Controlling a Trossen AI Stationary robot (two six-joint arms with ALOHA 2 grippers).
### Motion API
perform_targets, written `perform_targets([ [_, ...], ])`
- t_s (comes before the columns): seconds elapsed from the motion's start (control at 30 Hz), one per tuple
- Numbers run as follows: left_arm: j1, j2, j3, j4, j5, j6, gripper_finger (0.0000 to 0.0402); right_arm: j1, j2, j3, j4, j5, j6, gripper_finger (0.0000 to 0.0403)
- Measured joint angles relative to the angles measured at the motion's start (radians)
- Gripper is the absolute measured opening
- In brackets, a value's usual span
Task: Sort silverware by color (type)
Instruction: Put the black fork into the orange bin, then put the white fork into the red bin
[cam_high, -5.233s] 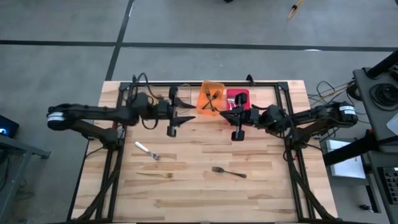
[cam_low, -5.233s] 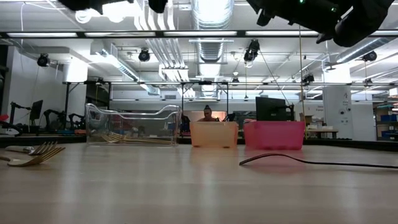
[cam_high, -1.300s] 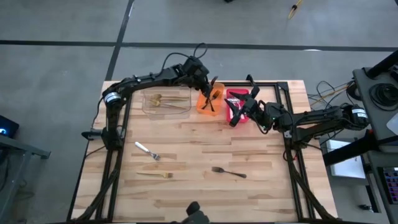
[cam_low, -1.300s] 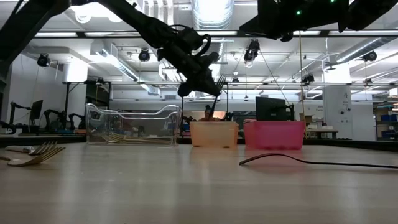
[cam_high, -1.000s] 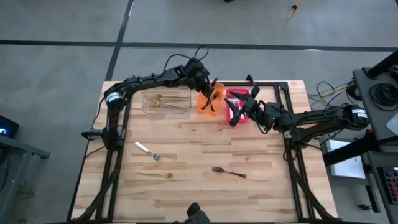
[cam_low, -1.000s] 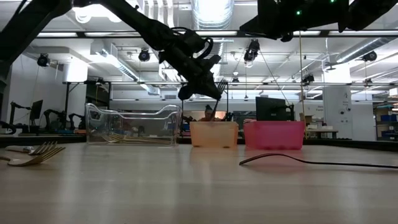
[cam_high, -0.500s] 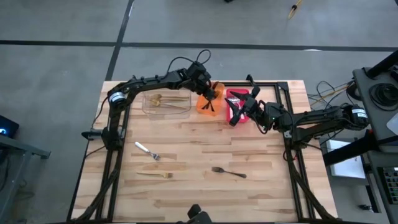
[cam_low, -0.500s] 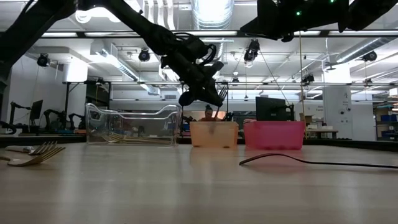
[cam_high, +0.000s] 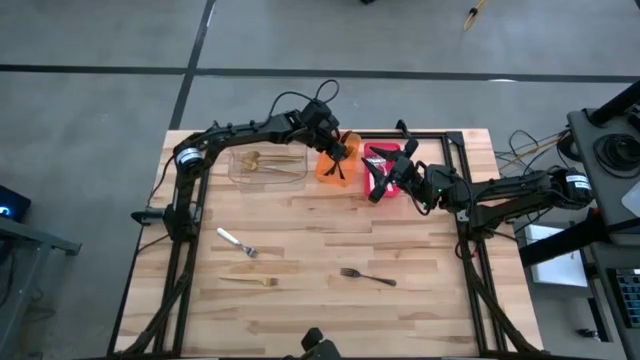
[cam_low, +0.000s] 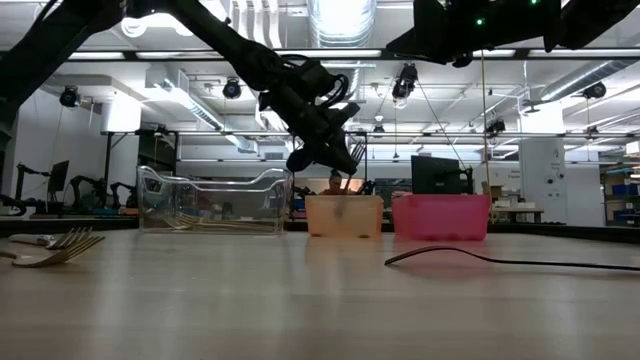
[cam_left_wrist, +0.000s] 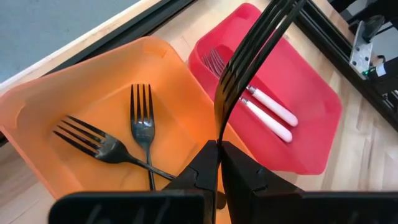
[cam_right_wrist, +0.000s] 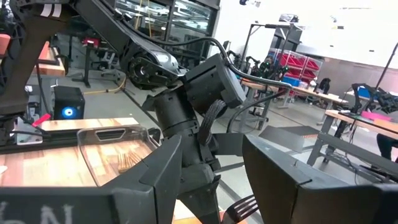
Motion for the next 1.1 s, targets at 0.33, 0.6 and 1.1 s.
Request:
perform_targets([
  [0.33, 0.000, 0.000, 0.000, 0.000, 0.000, 0.000, 0.0000, 0.000, 0.000, 0.000, 0.000, 0.000, -0.006, 0.0162],
  [0.6, 0.000, 0.000, 0.000, 0.001, -0.001, 0.001, 0.0039, 0.000, 0.000, 0.000, -0.001, 0.000, -0.007, 0.0162],
  [1.1, -0.012, -0.022, 0.006, -0.001, 0.037, 0.083, 0.0076, 0.000, 0.000, 0.000, -0.017, 0.003, -0.014, 0.0162],
])
